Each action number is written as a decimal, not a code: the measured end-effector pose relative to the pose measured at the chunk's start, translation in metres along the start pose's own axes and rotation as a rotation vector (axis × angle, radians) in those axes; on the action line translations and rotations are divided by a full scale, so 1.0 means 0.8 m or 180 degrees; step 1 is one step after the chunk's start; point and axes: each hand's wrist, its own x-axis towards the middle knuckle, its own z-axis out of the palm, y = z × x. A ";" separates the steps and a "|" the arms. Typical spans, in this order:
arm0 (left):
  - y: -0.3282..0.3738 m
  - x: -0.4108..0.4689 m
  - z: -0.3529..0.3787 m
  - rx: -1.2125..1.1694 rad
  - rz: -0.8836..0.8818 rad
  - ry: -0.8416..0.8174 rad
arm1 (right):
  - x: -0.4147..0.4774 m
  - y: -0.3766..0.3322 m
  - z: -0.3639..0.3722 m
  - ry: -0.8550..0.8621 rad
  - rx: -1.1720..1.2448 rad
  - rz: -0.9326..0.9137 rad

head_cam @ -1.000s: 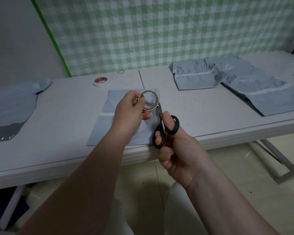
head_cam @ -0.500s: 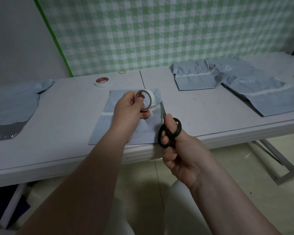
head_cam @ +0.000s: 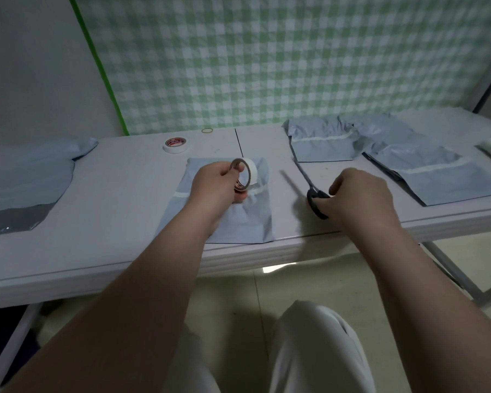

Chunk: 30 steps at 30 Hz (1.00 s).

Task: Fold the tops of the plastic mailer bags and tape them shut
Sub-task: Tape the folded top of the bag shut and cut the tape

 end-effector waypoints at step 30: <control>-0.008 -0.042 -0.050 0.4237 0.1379 -0.0920 | 0.022 -0.088 0.068 -0.0587 0.0925 0.0214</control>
